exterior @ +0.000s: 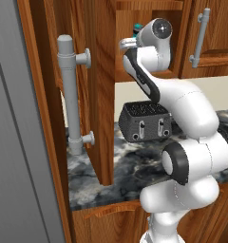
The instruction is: Pick the water bottle from the counter and place it in the open cabinet.
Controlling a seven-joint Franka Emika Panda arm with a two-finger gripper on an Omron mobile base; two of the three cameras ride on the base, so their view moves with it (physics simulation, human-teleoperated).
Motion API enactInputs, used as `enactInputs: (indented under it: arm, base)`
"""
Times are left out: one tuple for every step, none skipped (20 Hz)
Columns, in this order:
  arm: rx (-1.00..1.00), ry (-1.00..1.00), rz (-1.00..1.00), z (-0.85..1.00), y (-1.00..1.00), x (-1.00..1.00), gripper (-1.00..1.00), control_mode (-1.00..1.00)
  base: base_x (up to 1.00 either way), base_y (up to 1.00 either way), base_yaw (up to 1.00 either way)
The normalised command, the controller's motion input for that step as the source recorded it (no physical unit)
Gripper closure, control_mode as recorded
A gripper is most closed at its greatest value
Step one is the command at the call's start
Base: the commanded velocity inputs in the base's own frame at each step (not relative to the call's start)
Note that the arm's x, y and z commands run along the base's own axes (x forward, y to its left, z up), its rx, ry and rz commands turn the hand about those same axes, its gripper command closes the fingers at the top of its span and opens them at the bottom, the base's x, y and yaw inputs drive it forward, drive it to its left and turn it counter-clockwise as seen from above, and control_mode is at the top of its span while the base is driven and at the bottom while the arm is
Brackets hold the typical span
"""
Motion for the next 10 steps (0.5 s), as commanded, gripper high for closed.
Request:
enactInputs:
  arm:
    - [0.00,0.00,0.00,-0.21,0.09,0.28,1.00,-1.00]
    - [0.00,0.00,0.00,-0.21,0.04,0.24,1.00,-1.00]
    - [0.00,0.00,0.00,-0.12,0.00,0.21,1.00,-1.00]
    - [0.00,0.00,0.00,-0.10,0.00,0.25,1.00,-1.00]
    - [0.00,0.00,0.00,-0.06,0.00,0.22,1.00,-1.00]
    - [0.00,0.00,0.00,-0.10,0.00,0.23,1.00,-1.00]
    - [0.00,0.00,0.00,-0.03,0.00,0.19,1.00,-1.00]
    - [0.00,0.00,0.00,0.00,0.00,0.20,1.00,-1.00]
    - [0.00,0.02,0.00,-0.04,0.00,0.23,1.00,-1.00]
    - [0.01,0.05,0.00,-0.01,0.00,0.16,1.00,-1.00]
  base:
    - [0.00,0.00,0.00]
    - [0.00,0.00,0.00]
    - [0.00,0.00,0.00]
    - [0.00,0.00,0.00]
    - [0.00,0.00,0.00]
    - [0.00,0.00,0.00]
    - [0.00,0.00,0.00]
    - [0.00,0.00,0.00]
    - [0.00,0.00,0.00]
    - [0.00,0.00,0.00]
